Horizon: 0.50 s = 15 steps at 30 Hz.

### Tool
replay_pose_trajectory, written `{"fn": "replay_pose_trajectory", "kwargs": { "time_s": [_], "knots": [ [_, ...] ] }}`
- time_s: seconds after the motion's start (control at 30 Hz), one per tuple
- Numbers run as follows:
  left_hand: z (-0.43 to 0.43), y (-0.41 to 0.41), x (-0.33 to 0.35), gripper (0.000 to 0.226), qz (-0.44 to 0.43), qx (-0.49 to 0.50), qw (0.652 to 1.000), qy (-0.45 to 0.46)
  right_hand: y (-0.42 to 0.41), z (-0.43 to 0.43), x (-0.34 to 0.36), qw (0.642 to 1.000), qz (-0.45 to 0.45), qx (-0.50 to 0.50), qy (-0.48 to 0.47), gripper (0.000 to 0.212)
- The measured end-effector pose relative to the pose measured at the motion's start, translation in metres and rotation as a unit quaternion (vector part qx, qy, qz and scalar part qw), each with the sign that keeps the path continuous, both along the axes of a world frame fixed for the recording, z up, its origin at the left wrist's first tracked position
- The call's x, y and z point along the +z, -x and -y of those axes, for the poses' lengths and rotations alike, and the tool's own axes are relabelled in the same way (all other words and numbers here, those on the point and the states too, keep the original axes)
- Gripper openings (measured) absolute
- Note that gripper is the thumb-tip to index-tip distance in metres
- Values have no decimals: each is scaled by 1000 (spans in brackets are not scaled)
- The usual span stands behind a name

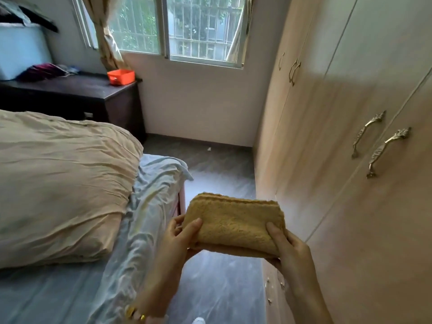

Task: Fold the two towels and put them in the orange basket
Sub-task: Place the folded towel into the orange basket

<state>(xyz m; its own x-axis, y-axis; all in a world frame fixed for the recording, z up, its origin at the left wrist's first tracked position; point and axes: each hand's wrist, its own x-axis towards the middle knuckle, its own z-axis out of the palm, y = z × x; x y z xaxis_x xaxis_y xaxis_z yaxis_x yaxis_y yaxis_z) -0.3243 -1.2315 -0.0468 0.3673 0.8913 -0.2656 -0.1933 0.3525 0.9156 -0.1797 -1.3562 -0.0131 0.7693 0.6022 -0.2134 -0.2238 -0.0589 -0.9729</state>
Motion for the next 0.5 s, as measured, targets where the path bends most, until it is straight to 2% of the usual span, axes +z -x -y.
{"fn": "replay_pose_trajectory", "kwargs": {
  "time_s": [0.07,0.2,0.37,0.5],
  "knots": [
    [-38,-22,6,28,0,-4,1000,-7,-20,-39,6,1000,3,-2,-2,18],
    [-118,-66,25,40,7,-10,1000,-24,-64,-123,23,1000,30,-7,-5,22],
    [-198,-104,36,34,7,-10,999,-40,-107,-207,26,999,36,5,-5,26],
    [-251,-133,39,48,3,1,999,-36,-145,-267,20,999,41,32,11,36]
  ]
}}
